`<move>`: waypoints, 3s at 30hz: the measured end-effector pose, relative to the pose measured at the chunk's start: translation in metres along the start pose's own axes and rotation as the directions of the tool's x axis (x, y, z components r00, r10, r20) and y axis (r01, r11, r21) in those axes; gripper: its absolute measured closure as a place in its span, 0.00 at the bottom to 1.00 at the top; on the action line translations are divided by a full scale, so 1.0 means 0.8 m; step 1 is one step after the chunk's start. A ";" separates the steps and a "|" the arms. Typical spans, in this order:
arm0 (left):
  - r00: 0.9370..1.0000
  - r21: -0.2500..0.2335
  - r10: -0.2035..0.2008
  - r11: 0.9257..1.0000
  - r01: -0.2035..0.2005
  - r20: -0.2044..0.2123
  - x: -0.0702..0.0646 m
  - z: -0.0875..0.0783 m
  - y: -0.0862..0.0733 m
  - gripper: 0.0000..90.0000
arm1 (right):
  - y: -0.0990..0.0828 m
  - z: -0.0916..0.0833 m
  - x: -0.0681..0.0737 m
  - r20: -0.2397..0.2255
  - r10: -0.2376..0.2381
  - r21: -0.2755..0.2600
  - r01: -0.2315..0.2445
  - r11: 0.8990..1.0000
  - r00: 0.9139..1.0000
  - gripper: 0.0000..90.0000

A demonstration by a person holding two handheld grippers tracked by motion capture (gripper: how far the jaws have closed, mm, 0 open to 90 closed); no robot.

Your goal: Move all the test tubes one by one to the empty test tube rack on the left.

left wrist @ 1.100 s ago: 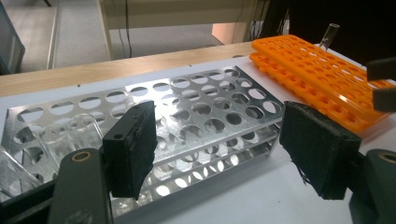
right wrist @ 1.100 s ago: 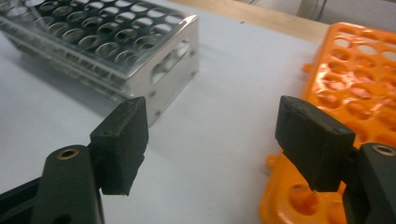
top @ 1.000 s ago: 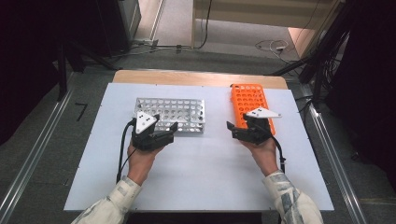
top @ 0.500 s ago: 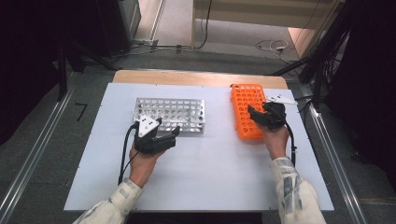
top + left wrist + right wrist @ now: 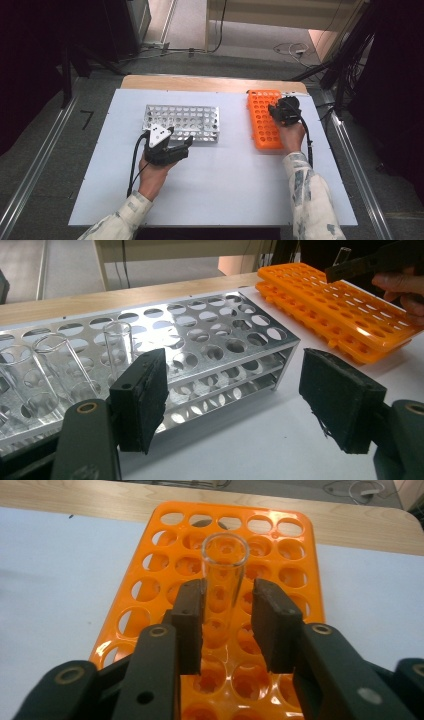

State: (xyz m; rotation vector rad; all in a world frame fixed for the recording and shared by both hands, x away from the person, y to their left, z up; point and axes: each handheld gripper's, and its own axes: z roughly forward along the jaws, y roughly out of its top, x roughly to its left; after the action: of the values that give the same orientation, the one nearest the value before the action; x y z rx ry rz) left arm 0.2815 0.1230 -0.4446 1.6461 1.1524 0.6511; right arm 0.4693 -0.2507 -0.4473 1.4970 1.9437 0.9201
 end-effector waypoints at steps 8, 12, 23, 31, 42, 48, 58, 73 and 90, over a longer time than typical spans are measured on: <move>1.000 -0.001 0.000 1.000 0.000 0.000 0.000 -0.002 0.001 0.31 | 0.001 -0.007 0.009 0.011 -0.062 -0.014 0.062 0.998 0.998 0.82; 1.000 -0.002 0.001 1.000 -0.001 0.003 -0.002 -0.001 0.000 0.31 | 0.010 -0.019 0.005 0.002 -0.051 -0.052 0.052 0.997 0.999 0.82; 1.000 -0.014 0.003 1.000 -0.003 0.011 -0.005 -0.003 0.003 0.31 | 0.016 -0.073 0.010 -0.057 -0.086 -0.119 0.079 0.990 0.995 0.82; 0.999 -0.012 0.015 1.000 -0.014 0.034 -0.013 -0.003 0.004 0.31 | -0.017 -0.107 0.049 -0.206 -0.169 -0.102 0.151 0.983 0.964 0.82; 0.990 -0.020 0.048 0.999 -0.046 0.132 -0.035 -0.002 0.010 0.36 | -0.077 -0.126 0.143 -0.412 -0.347 -0.088 0.343 0.935 0.842 0.82; 0.973 -0.024 0.079 0.997 -0.076 0.219 -0.049 0.000 0.012 0.43 | -0.088 -0.126 0.187 -0.472 -0.406 -0.107 0.406 0.908 0.783 0.82; 0.943 -0.012 0.139 0.990 -0.142 0.301 -0.063 0.005 0.009 0.68 | -0.092 -0.124 0.227 -0.512 -0.442 -0.129 0.442 0.888 0.737 0.82; 0.951 -0.013 0.141 0.990 -0.142 0.277 -0.056 0.005 0.023 0.85 | -0.090 -0.130 0.227 -0.535 -0.438 -0.132 0.441 0.888 0.723 0.53; 0.999 -0.098 0.039 0.994 -0.038 0.008 0.026 -0.005 0.082 0.84 | -0.089 -0.134 0.163 -0.479 -0.357 -0.107 0.350 0.931 0.802 0.37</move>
State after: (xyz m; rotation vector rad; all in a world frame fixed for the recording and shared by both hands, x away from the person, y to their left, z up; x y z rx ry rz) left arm 0.3113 0.1392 -0.3843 1.5905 1.0671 0.7118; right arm 0.3121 -0.1581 -0.4334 0.8799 2.4591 1.2172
